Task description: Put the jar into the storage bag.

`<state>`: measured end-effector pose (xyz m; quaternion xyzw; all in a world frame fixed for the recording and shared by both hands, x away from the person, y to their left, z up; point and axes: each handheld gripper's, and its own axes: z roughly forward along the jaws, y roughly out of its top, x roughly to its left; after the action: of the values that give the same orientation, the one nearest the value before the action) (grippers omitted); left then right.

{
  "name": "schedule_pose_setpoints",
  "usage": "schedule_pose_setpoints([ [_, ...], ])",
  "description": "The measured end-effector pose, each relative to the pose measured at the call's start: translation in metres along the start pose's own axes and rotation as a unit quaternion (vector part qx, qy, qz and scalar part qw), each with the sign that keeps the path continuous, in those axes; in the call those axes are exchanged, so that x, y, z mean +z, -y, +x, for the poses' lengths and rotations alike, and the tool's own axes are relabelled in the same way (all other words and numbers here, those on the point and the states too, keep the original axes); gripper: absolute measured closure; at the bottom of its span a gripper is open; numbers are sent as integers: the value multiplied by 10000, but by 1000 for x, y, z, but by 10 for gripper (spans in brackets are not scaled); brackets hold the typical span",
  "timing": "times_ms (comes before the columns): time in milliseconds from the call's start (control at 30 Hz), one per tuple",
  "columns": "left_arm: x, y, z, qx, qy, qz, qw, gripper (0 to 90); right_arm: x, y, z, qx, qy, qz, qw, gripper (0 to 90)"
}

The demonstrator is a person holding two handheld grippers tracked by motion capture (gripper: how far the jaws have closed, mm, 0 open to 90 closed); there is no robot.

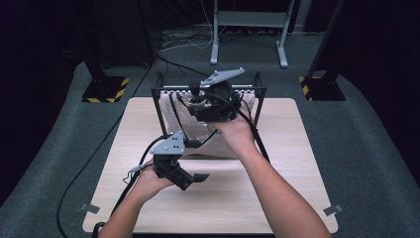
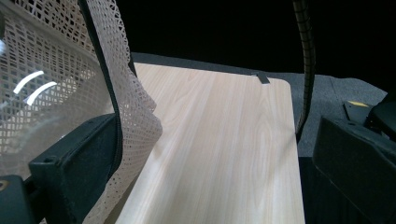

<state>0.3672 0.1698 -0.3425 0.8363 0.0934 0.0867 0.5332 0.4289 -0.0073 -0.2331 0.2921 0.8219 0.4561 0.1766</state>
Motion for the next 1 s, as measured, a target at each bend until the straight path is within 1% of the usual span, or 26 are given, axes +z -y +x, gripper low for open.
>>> schedule_pose_setpoints([
  [100, 0, 1, 0, -35, 2, -25, 10000, 9, 3, 6, -1, 2, -22, 53, 10000, 449],
  [133, 0, 1, 1, -14, -11, -18, 10000, 10, 4, 9, -1, 5, -32, 79, 10000, 448],
  [300, 1, 3, 3, -84, -42, -30, 10000, 10, 11, 22, -2, 1, -49, 250, 9997, 443],
  [400, 2, 4, 4, -107, -60, -28, 9999, 10, 16, 30, -2, -18, -59, 379, 9993, 438],
  [500, 3, 6, 5, -135, -91, -15, 9999, 11, 20, 36, -2, -86, -43, 515, 9986, 434],
  [567, 3, 6, 6, -144, -97, -20, 9998, 11, 22, 39, -2, -95, -51, 552, 9984, 433],
  [600, 4, 6, 6, -177, -104, -31, 9998, 11, 25, 43, -2, -98, -53, 634, 9979, 431],
  [733, 7, 7, 7, -185, -149, -7, 9997, 10, 29, 49, -2, -142, -21, 865, 9961, 429],
  [867, 9, 7, 10, -243, -154, 36, 9996, 11, 36, 54, -2, -291, 123, 1257, 9916, 422],
  [900, 10, 6, 10, -252, -153, 81, 9995, 11, 37, 54, -2, -292, 150, 1324, 9907, 411],
  [1000, 14, 7, 12, -200, -209, 131, 9995, 9, 39, 55, -6, -223, 228, 1424, 9893, 381],
])
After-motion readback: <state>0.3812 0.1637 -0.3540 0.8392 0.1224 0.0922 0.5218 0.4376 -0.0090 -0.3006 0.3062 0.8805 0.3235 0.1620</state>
